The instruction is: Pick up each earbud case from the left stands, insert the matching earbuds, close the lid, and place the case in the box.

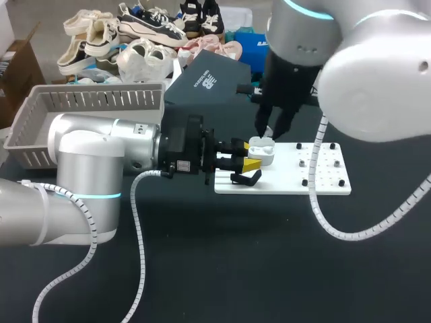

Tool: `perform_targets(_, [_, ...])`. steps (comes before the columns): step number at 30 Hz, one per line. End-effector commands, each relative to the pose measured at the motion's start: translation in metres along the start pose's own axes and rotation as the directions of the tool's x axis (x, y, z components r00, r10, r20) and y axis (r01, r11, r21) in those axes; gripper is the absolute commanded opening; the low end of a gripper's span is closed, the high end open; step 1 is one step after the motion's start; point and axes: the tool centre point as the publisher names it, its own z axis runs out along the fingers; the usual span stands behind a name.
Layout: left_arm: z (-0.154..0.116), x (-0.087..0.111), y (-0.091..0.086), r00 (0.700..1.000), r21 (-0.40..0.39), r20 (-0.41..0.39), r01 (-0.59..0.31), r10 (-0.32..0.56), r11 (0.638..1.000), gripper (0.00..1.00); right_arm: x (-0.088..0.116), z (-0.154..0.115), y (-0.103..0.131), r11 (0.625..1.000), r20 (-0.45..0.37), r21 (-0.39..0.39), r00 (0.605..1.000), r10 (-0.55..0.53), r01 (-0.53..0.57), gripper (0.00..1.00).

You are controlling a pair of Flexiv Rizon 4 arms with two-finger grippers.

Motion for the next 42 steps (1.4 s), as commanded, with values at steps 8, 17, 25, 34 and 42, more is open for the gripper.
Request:
perform_targets(8, [0.0,0.0,-0.001,1.0,-0.003,0.001,-0.001,0.001,1.0,0.0,-0.007,0.018,0.012,0.996,-0.179,0.019,0.98,-0.087,0.091,0.0])
perform_targets(17, [0.0,0.0,-0.001,1.0,-0.003,0.001,-0.001,0.001,1.0,0.0,-0.004,0.021,0.008,0.997,-0.173,0.016,0.982,-0.076,0.08,0.0])
perform_targets(25, [0.0,0.0,-0.001,1.0,-0.003,0.001,-0.001,0.001,1.0,0.0,-0.004,0.021,0.008,0.997,-0.173,0.016,0.982,-0.076,0.08,0.0])
perform_targets(34, [0.0,0.0,-0.001,1.0,-0.003,0.001,-0.001,0.001,1.0,0.0,-0.008,0.02,0.003,0.993,-0.188,-0.036,0.975,-0.121,0.116,0.0])
perform_targets(42, [0.0,0.0,-0.001,1.0,-0.003,0.001,-0.001,0.001,1.0,0.0,-0.006,0.019,0.0,0.957,-0.209,-0.107,0.935,-0.288,0.271,0.0])
